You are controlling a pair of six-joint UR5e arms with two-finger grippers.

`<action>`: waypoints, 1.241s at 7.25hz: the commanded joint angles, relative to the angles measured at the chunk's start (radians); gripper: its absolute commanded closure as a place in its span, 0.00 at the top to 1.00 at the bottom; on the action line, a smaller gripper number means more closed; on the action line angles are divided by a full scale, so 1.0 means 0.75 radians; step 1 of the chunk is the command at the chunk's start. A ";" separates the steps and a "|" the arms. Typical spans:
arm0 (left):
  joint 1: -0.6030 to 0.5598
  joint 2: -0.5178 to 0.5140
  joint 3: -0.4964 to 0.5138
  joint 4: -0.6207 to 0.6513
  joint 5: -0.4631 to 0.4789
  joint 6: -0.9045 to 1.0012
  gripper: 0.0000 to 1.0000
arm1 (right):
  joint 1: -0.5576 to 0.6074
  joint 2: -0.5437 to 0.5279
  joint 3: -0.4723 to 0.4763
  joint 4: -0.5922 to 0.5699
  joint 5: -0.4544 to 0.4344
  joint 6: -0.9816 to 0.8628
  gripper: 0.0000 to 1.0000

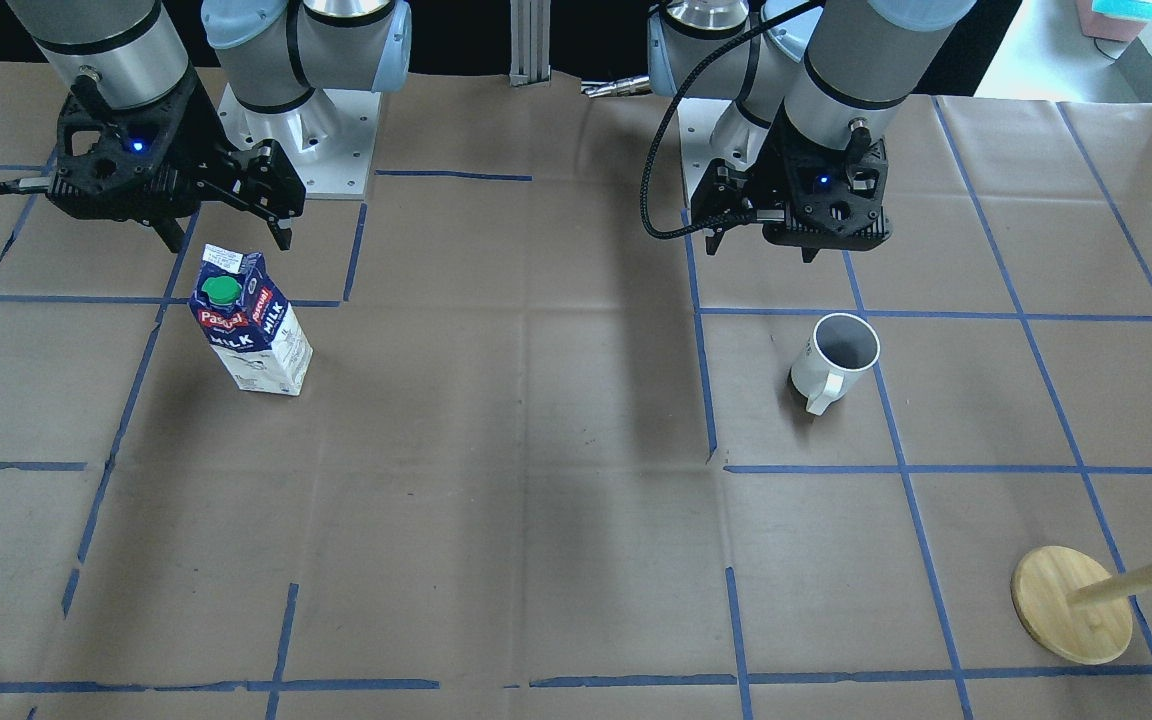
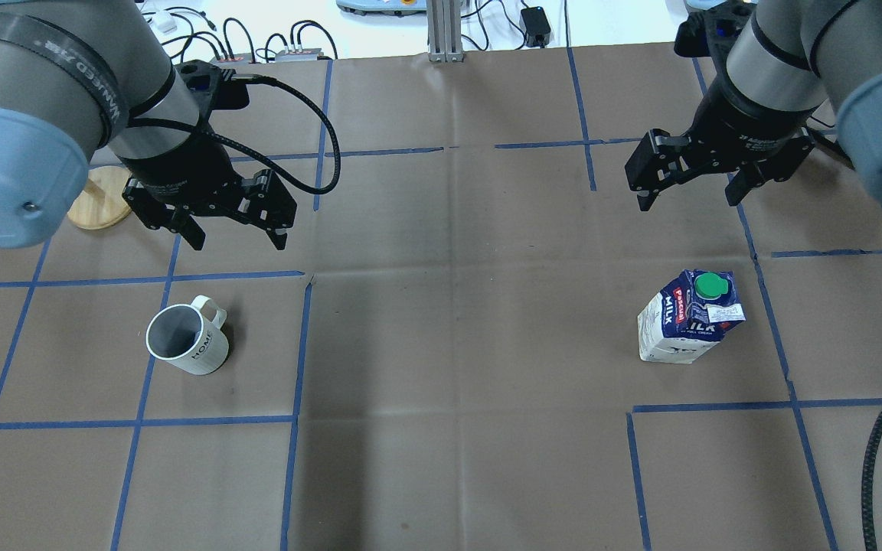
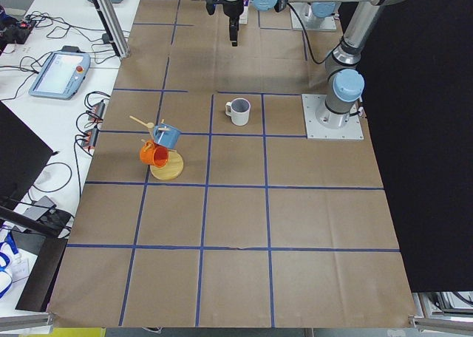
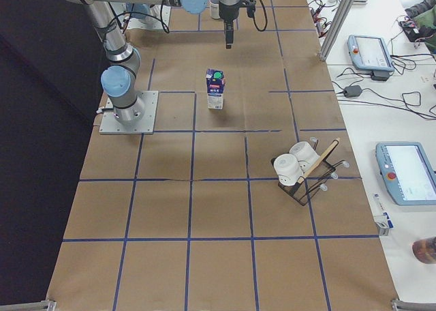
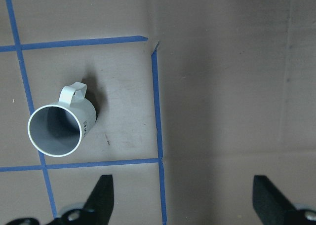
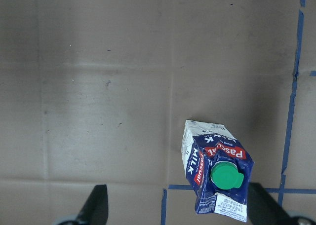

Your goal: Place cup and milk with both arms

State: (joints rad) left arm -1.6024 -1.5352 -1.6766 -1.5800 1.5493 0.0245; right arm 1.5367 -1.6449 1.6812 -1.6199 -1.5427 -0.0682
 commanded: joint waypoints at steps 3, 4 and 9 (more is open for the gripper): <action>0.003 0.010 0.000 -0.002 0.002 0.036 1.00 | 0.001 0.001 0.000 0.000 0.001 0.001 1.00; 0.026 0.018 -0.004 -0.002 0.006 0.136 1.00 | 0.001 -0.001 0.000 0.000 0.001 0.001 1.00; 0.396 0.045 -0.149 0.002 0.010 0.703 1.00 | 0.000 0.001 0.000 0.000 0.001 0.001 1.00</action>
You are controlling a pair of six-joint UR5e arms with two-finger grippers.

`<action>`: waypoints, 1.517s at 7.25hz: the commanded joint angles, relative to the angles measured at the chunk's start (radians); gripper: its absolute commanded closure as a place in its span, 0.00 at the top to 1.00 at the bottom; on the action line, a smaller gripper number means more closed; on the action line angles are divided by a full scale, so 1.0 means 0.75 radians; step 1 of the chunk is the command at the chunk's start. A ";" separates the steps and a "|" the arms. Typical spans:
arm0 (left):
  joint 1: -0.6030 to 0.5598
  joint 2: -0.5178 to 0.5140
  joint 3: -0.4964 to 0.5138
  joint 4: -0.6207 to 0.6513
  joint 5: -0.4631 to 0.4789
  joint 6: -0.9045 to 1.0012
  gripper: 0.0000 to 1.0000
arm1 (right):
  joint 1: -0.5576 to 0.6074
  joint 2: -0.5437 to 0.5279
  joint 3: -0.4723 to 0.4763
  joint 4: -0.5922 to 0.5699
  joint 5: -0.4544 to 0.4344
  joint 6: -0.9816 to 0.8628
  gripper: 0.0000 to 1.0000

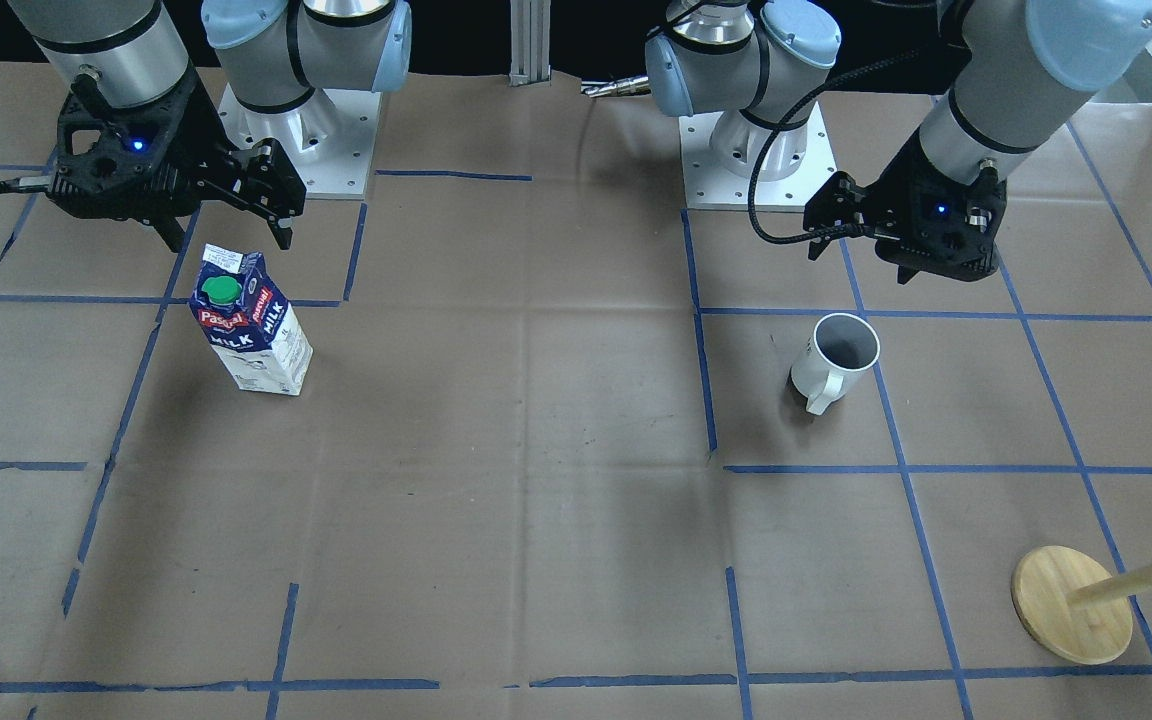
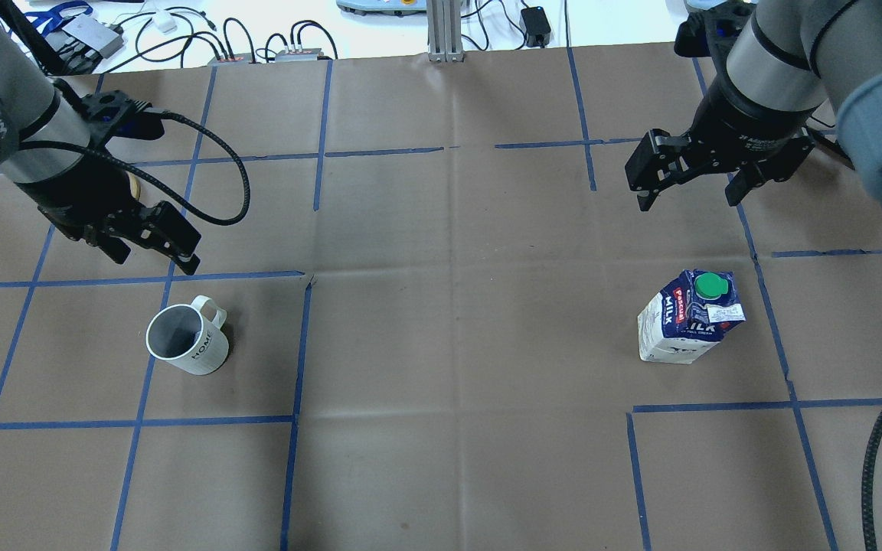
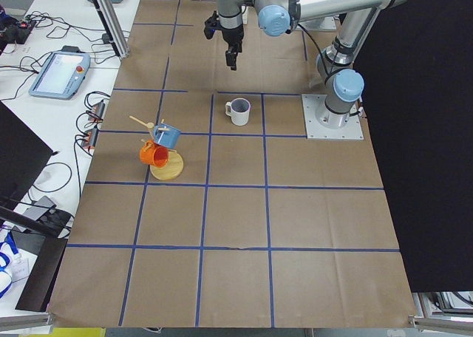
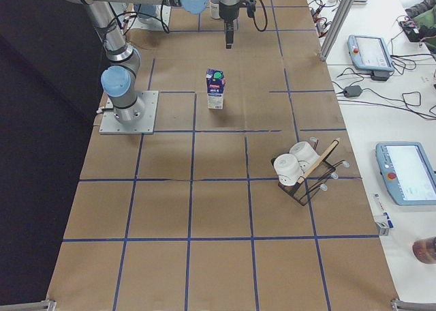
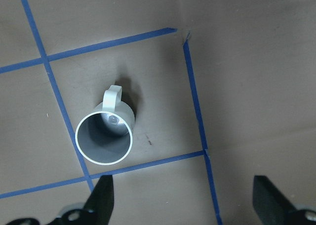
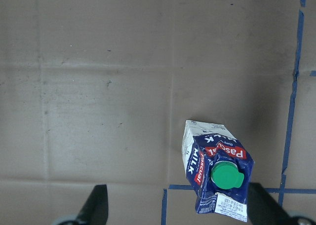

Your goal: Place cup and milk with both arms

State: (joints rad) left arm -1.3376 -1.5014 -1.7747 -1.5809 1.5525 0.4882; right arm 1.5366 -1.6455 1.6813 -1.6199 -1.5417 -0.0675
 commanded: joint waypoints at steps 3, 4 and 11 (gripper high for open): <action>0.178 -0.011 -0.116 0.166 0.061 0.254 1.00 | 0.001 0.001 0.000 0.000 0.000 0.000 1.00; 0.224 -0.011 -0.167 0.230 0.061 0.328 1.00 | 0.001 -0.001 0.000 0.000 0.000 0.000 1.00; 0.260 -0.060 -0.417 0.578 0.061 0.337 1.00 | 0.001 0.001 0.000 0.000 0.000 0.000 1.00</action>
